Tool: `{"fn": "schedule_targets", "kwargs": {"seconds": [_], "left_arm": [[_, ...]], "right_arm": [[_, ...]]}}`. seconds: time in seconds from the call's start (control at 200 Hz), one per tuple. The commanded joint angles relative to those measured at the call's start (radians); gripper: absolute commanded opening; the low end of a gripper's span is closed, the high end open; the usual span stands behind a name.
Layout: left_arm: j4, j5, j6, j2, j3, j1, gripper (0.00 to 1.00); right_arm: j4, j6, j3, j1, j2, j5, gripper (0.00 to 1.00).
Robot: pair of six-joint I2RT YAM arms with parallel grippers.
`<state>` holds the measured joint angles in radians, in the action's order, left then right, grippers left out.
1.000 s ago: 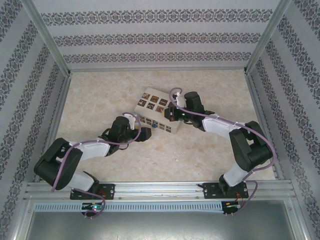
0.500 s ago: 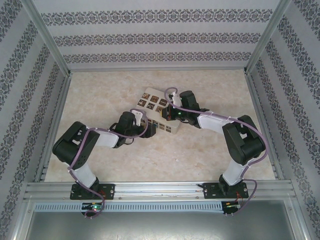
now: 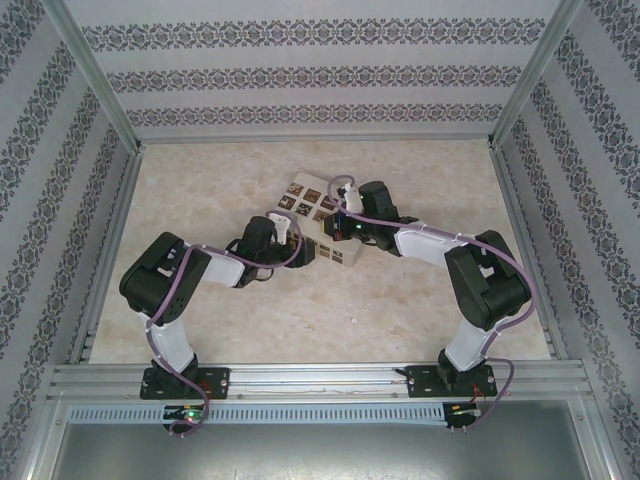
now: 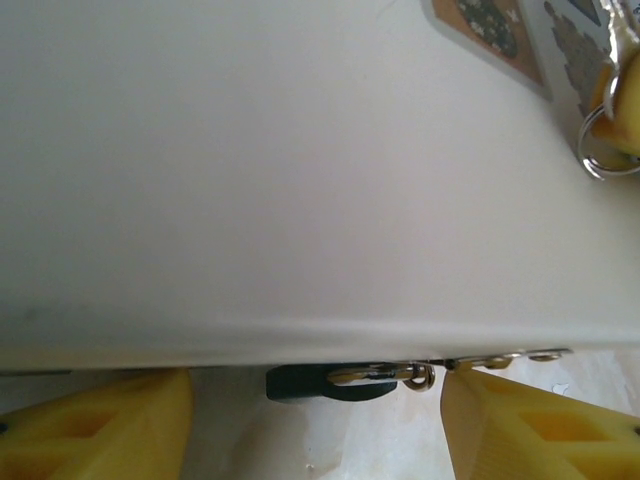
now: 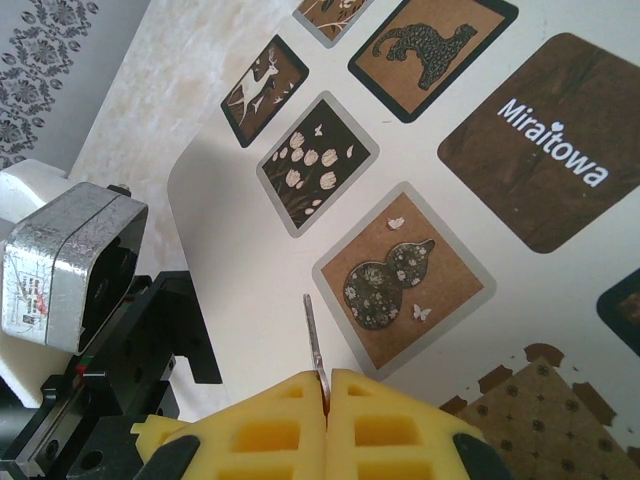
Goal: Unlock the padlock with the key
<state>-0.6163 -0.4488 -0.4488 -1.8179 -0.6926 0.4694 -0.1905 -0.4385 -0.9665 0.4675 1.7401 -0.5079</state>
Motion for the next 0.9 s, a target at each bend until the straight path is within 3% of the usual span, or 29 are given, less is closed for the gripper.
{"fn": "schedule_targets", "kwargs": {"seconds": [0.0, 0.894], "left_arm": [[-0.012, -0.055, -0.016, -0.035, -0.024, 0.023, 0.64], [0.044, -0.060, -0.024, -0.115, -0.122, 0.087, 0.46]], "right_arm": [[0.060, 0.020, 0.021, 0.013, 0.011, 0.030, 0.00], [0.060, 0.033, 0.022, 0.011, 0.004, 0.037, 0.00]]}}
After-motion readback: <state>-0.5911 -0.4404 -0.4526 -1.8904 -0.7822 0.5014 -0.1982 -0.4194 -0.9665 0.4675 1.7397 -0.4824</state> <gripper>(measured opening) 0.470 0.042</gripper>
